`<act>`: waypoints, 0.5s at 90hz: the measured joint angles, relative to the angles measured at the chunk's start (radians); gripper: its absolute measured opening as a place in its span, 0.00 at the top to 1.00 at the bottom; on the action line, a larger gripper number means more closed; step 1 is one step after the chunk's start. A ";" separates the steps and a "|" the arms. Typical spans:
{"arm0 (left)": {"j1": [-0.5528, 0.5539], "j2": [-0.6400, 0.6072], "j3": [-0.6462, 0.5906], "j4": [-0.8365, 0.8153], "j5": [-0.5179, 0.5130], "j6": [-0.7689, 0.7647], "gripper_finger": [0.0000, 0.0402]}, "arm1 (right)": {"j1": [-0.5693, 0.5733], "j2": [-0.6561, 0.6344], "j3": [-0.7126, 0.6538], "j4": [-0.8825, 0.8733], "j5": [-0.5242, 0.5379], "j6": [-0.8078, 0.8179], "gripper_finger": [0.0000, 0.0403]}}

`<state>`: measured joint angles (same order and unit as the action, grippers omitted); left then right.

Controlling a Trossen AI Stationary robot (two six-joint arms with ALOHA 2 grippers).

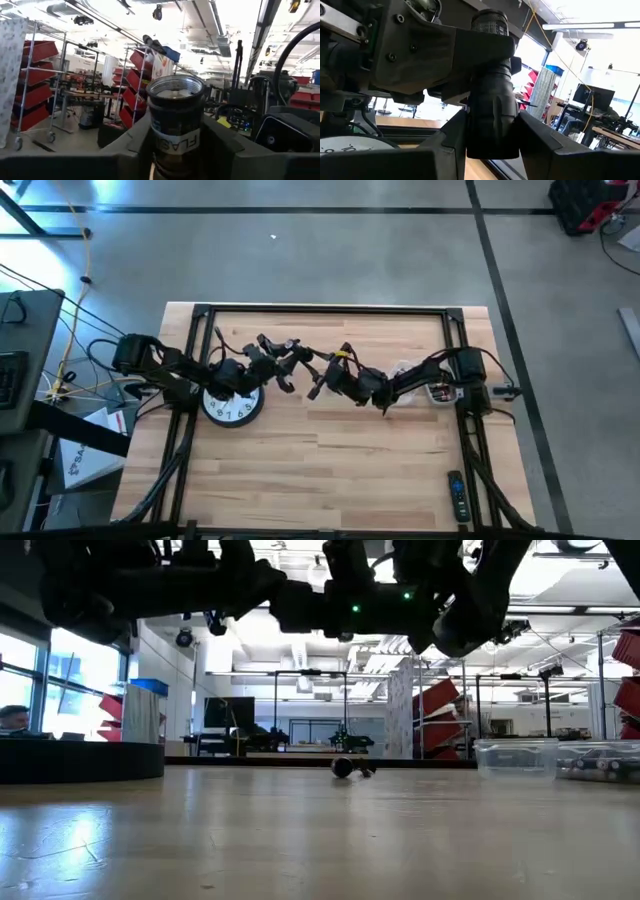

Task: Insert battery
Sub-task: Close the black flashlight lid

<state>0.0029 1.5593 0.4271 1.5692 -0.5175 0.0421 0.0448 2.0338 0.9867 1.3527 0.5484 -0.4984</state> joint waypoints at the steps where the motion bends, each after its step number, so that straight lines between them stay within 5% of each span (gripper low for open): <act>1: 0.000 0.000 0.000 0.000 0.002 0.002 0.76 | 0.000 0.000 0.000 0.000 0.000 0.000 0.72; 45: 0.001 -0.001 -0.001 -0.055 -0.015 0.056 0.76 | 0.001 -0.001 0.000 -0.071 0.044 0.077 0.68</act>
<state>0.0036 1.5585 0.4263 1.5140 -0.5326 0.0977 0.0456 2.0331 0.9867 1.2818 0.5926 -0.4215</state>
